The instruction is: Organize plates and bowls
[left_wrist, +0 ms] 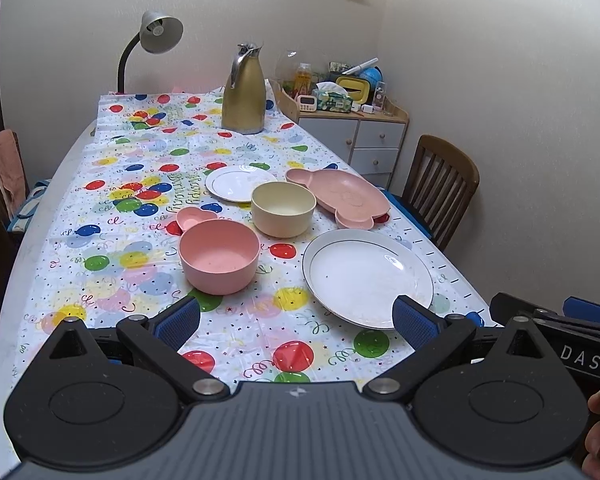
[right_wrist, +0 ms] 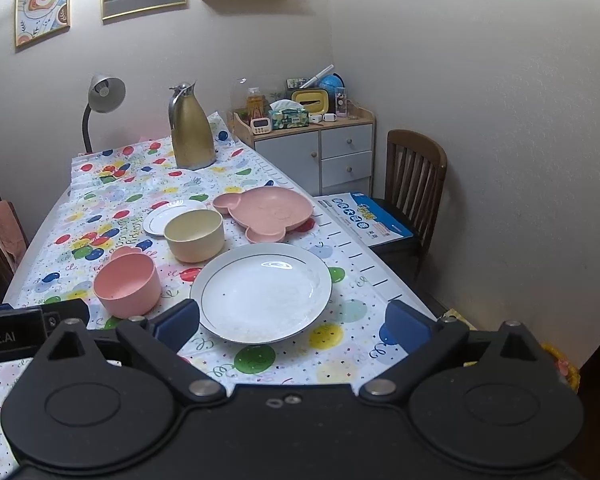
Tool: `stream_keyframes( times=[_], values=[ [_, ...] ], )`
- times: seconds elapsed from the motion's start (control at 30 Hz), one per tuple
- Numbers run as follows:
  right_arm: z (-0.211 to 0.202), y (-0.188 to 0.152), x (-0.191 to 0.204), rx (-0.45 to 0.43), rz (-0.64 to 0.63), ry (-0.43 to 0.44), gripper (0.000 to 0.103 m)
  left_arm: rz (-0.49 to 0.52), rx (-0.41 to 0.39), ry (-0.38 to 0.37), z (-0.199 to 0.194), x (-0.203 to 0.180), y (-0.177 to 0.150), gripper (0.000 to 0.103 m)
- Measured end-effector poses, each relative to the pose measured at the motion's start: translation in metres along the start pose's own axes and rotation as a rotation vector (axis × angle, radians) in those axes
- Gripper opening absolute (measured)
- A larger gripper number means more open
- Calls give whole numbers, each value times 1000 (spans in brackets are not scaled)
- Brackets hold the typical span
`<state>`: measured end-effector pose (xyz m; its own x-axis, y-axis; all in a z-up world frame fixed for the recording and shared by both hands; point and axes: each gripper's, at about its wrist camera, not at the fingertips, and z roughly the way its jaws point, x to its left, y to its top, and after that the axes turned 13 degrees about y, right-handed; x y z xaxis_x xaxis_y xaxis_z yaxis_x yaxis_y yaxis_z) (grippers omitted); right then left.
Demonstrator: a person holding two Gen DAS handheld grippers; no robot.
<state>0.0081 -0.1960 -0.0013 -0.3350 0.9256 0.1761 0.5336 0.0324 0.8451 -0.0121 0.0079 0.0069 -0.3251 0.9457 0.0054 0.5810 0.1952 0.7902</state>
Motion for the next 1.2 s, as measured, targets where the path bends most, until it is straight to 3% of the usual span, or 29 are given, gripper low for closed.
stream_keyframes(
  times=[1.2],
  values=[
    [-20, 3, 15, -86, -40, 51, 99, -17, -56, 6, -18, 3, -1, 103]
  ],
)
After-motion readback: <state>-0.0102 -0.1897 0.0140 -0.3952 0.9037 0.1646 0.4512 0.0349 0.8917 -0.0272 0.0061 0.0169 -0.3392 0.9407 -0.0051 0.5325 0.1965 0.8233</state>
